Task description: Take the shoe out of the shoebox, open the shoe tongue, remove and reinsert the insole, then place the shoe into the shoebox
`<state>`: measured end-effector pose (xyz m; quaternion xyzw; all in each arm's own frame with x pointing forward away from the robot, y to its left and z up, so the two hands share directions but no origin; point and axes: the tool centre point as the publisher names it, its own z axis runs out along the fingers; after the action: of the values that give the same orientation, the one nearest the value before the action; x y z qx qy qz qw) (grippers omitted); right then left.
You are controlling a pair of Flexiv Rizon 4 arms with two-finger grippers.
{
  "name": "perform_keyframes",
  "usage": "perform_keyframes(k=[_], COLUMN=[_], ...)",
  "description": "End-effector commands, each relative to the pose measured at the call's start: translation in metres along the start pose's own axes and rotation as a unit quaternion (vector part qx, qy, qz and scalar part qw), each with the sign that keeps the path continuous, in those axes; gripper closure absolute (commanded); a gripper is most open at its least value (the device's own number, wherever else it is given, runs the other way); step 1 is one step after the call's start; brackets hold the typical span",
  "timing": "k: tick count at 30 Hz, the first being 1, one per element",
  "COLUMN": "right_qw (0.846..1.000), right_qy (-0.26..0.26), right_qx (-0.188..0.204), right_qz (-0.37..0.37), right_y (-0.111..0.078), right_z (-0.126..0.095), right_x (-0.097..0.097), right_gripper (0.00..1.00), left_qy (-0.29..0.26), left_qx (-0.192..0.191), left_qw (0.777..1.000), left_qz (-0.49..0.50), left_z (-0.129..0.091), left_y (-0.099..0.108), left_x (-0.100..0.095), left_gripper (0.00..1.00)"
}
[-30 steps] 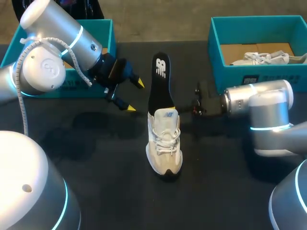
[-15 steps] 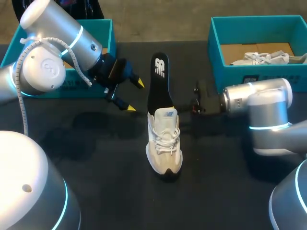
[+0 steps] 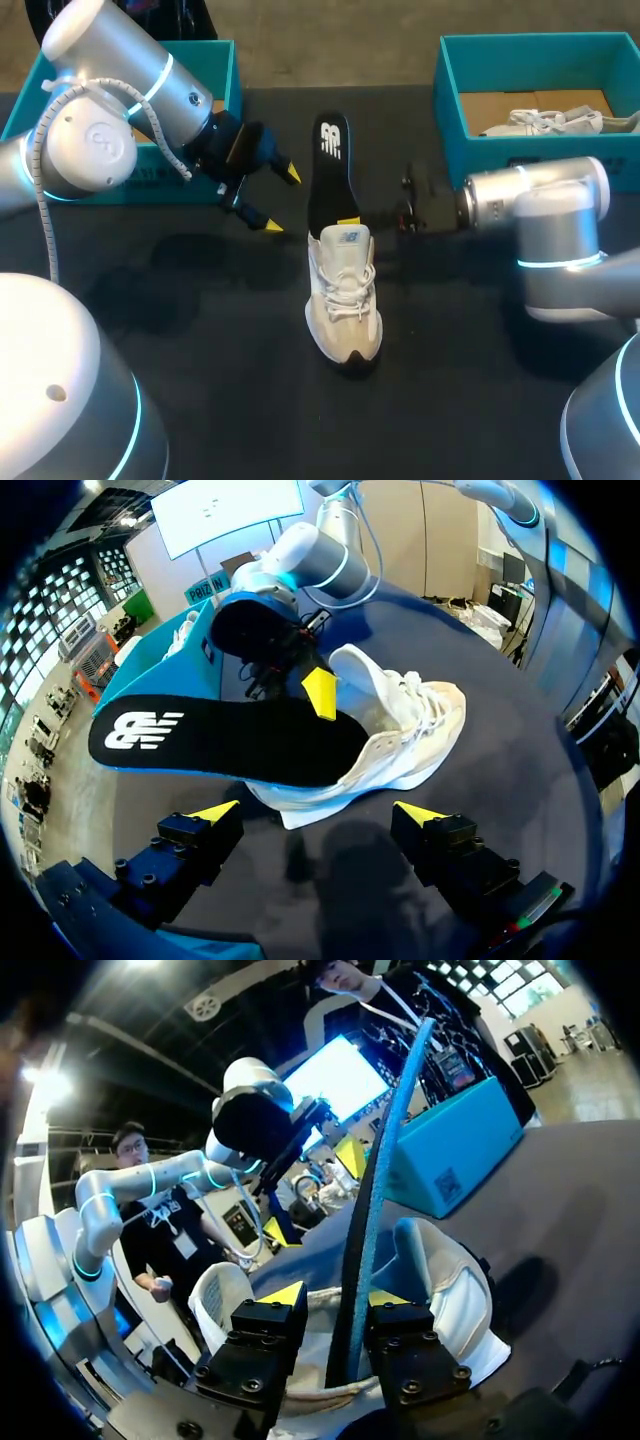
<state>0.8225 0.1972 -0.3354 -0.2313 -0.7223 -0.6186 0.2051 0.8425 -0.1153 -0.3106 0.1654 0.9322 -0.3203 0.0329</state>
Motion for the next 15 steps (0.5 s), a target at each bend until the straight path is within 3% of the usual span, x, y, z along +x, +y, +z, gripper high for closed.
perform_keyframes(k=[1, 15], right_qw=[1.000, 1.000], right_qy=[-0.002, 0.018], right_qx=[0.004, 0.013], right_qz=[0.001, -0.009], right_y=[0.003, 0.016], right_z=[0.002, 0.008], right_x=[-0.001, -0.008], right_gripper=[0.71, 0.62], left_qy=[0.000, 0.000], left_qx=[-0.002, -0.002], left_qw=[1.000, 1.000], left_qz=[0.000, 0.000], left_z=[0.000, 0.000], left_y=[0.000, 0.000], left_x=[0.001, 0.001], left_gripper=[0.00, 0.00])
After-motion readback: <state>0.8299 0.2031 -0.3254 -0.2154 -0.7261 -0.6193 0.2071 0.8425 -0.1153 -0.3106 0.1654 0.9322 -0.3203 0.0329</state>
